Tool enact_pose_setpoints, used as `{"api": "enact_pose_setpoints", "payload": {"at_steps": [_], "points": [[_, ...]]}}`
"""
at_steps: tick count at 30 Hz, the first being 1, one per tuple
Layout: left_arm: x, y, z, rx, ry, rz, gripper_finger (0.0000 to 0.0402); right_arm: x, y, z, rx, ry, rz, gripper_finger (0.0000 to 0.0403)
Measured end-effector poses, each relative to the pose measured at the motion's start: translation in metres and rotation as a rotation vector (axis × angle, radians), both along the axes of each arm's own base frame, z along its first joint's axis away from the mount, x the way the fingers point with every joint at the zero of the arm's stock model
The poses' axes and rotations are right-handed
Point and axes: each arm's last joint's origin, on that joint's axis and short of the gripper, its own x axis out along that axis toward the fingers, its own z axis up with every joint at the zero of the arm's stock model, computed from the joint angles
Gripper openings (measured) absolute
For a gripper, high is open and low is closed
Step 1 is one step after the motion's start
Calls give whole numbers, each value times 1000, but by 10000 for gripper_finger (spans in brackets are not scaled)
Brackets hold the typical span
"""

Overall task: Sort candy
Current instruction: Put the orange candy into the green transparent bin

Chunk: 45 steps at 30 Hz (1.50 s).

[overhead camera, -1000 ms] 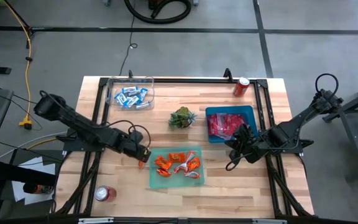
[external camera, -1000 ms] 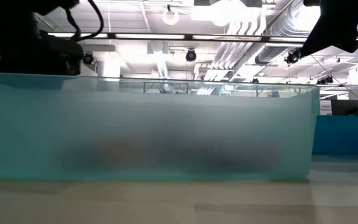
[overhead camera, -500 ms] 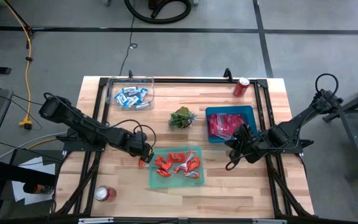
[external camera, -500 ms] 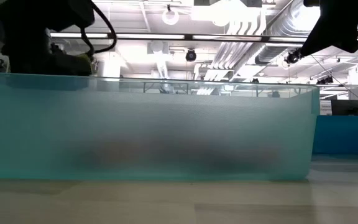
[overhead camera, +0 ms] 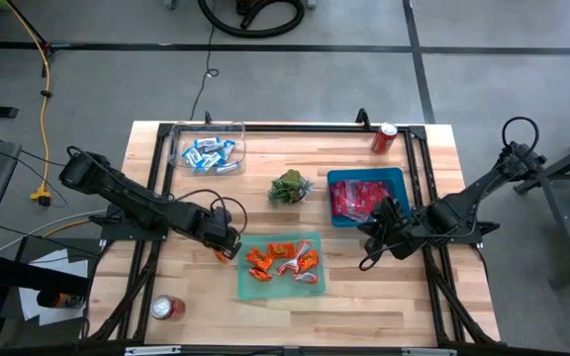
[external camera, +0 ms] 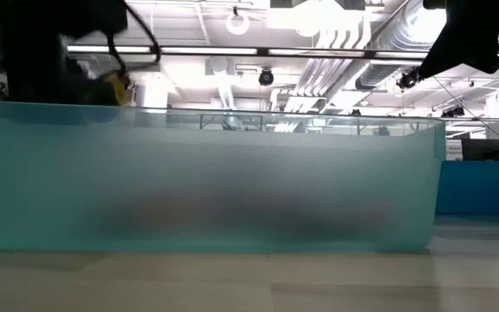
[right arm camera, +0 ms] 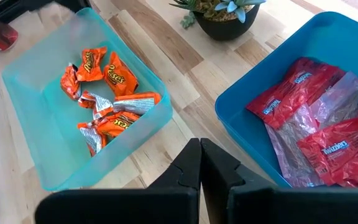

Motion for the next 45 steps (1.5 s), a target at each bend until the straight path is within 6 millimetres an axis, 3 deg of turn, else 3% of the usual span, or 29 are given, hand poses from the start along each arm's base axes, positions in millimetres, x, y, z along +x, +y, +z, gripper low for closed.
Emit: {"api": "enact_pose_setpoints", "payload": {"at_steps": [7,16,21,35,41,45], "points": [[-18,11,66,117,-151,7,3,0,0,0,-1,0,0,0],[-27,22,157,338,-753,1,1,0,0,0,-8,-5,-6,0],[-17,21,187,457,-1031,-33,0,0,0,0,-8,-5,-7,0],[-9,15,194,560,-1087,-140,0,0,0,0,-7,-7,-7,0],[18,-14,187,603,-1169,-288,0,0,0,0,-7,-6,-7,0],[48,-39,173,633,-1086,-403,0,0,0,0,-8,-5,-6,0]]}}
